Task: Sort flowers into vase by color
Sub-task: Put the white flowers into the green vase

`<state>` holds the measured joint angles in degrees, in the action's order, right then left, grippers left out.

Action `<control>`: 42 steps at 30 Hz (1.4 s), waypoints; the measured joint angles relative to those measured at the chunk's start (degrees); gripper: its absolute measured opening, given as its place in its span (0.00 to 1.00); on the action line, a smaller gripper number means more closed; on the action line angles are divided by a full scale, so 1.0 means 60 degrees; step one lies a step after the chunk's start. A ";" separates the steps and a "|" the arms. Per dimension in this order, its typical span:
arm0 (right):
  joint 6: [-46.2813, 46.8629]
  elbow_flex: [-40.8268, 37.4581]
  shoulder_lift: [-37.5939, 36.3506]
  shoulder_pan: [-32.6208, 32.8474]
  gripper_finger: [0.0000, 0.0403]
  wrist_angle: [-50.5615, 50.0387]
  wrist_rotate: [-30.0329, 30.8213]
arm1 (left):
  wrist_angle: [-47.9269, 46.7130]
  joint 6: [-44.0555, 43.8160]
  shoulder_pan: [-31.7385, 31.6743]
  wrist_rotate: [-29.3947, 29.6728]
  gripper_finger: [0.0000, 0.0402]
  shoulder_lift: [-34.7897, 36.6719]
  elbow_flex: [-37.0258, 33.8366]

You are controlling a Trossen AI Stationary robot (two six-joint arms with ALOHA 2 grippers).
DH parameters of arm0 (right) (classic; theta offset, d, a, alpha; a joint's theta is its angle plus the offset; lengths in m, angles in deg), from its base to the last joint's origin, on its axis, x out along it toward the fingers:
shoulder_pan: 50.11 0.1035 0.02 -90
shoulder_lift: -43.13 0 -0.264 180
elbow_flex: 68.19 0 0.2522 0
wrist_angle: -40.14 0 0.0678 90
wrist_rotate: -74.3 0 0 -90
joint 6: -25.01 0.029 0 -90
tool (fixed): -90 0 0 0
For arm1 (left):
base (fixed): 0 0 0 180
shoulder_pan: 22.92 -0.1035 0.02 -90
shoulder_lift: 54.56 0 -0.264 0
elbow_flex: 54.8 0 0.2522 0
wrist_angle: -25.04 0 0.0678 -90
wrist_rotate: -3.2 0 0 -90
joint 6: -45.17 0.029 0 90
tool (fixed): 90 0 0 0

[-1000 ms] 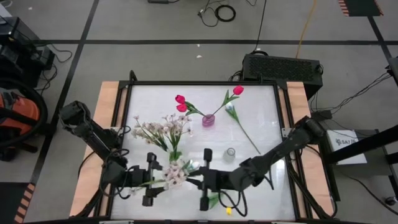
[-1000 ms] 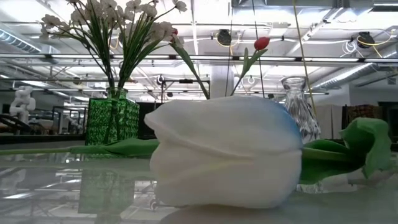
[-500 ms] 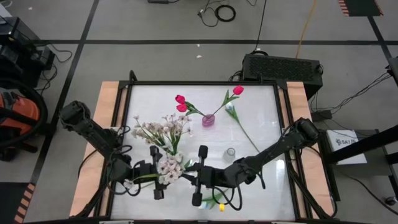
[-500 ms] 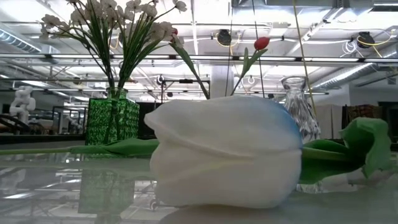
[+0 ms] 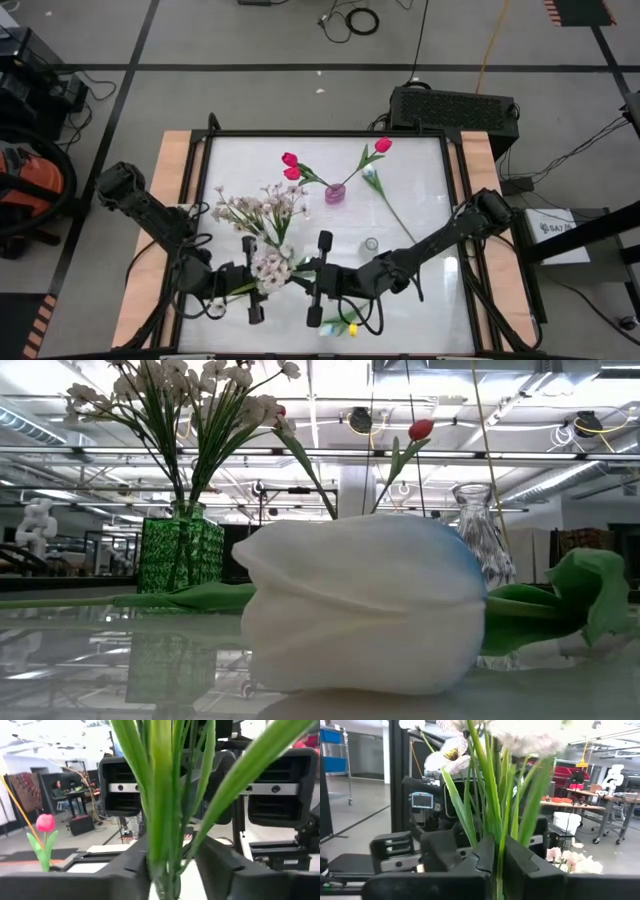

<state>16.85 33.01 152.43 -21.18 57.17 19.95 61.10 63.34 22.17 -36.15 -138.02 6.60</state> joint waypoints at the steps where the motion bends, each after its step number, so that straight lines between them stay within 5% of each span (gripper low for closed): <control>1: 0.0000 0.0000 0.0000 0.0000 0.04 -0.0033 -0.0007 | 0.0002 0.0108 0.0039 0.0018 0.29 0.0000 0.0000; 9: 0.0375 0.0000 -0.0028 0.0018 0.07 -0.0403 0.0060 | -0.0445 0.0506 0.0392 0.0470 0.04 0.0275 -0.0007; 16: 0.1121 -0.0004 -0.0151 0.0022 0.25 -0.1807 0.0551 | -0.2273 -0.0188 0.0559 0.1091 0.06 0.0960 -0.0007; 25: 0.3420 -0.0007 -0.1167 0.0106 0.47 -0.6219 0.0577 | -0.3857 -0.1691 0.0165 0.1428 0.06 0.1242 -0.0635; 34: 0.5480 -0.0011 -0.1904 0.0367 0.49 -0.9773 0.0490 | -0.3821 -0.2906 -0.0547 0.1464 0.07 0.1242 -0.1286; 42: 0.5526 -0.0011 -0.1934 0.0448 0.48 -0.9840 0.0480 | -0.2929 -0.3210 -0.0792 0.1388 0.07 0.1239 -0.1600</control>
<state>50.00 32.94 140.82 -18.50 -1.86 22.83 43.53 44.08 17.42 -27.82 -130.59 -3.00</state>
